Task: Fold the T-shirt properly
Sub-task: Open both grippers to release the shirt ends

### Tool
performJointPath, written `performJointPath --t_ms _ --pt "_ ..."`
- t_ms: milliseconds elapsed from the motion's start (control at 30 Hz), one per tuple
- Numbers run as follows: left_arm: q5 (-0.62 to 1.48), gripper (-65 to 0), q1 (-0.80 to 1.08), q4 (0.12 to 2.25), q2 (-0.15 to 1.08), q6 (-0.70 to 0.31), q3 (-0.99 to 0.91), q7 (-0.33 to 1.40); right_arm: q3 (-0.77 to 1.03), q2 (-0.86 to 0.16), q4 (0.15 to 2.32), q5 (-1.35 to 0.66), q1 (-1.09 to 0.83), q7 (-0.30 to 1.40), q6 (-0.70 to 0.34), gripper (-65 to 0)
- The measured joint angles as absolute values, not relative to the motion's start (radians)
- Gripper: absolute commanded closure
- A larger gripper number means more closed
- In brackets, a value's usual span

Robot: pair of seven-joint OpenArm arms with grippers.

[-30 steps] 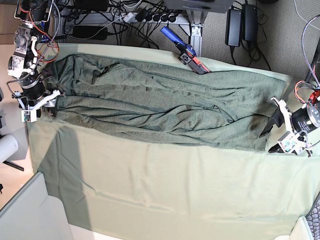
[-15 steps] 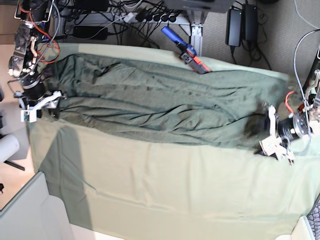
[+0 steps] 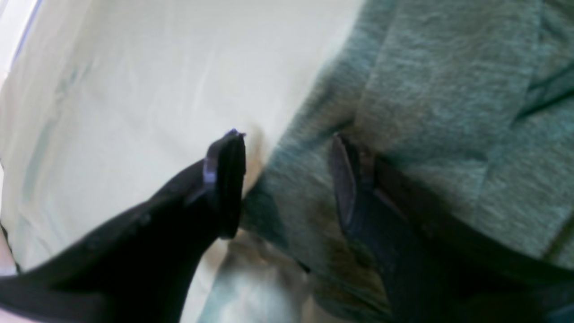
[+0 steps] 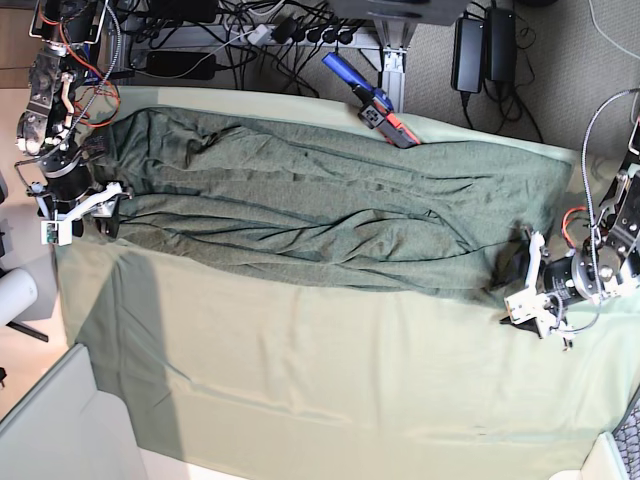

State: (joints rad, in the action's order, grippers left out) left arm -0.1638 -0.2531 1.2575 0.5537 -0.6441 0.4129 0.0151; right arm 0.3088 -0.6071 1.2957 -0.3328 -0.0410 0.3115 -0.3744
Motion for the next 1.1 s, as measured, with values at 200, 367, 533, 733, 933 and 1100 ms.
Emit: performJointPath --t_ms 200,367,533,733,933,1100 --pt "-0.165 -34.5 -0.252 1.261 0.554 -0.686 0.413 0.015 0.309 -0.607 1.296 -0.333 -0.041 0.311 -0.374 -37.1" --pt "-0.165 -34.4 -0.252 1.261 0.554 -0.686 0.436 0.015 0.309 -0.607 1.296 -0.333 -0.041 0.311 -0.374 -37.1" --pt "-0.226 -33.9 -0.270 1.254 0.557 -0.685 0.507 0.006 0.309 -0.607 1.296 -0.333 -0.041 0.311 -0.374 -37.1" --pt "-0.231 -33.9 -0.292 1.235 0.557 -0.687 0.544 0.004 0.309 -0.607 1.296 -0.333 -0.041 0.311 -0.374 -37.1" --pt "-0.150 -33.9 -0.325 1.234 0.582 -0.690 0.551 0.040 0.309 -0.607 1.296 -0.333 -0.041 0.311 -0.374 -37.1" --pt "-0.094 -33.9 -0.326 1.290 0.654 -0.691 0.550 0.052 0.309 -0.607 1.296 -0.333 -0.041 0.311 -0.374 -37.1"
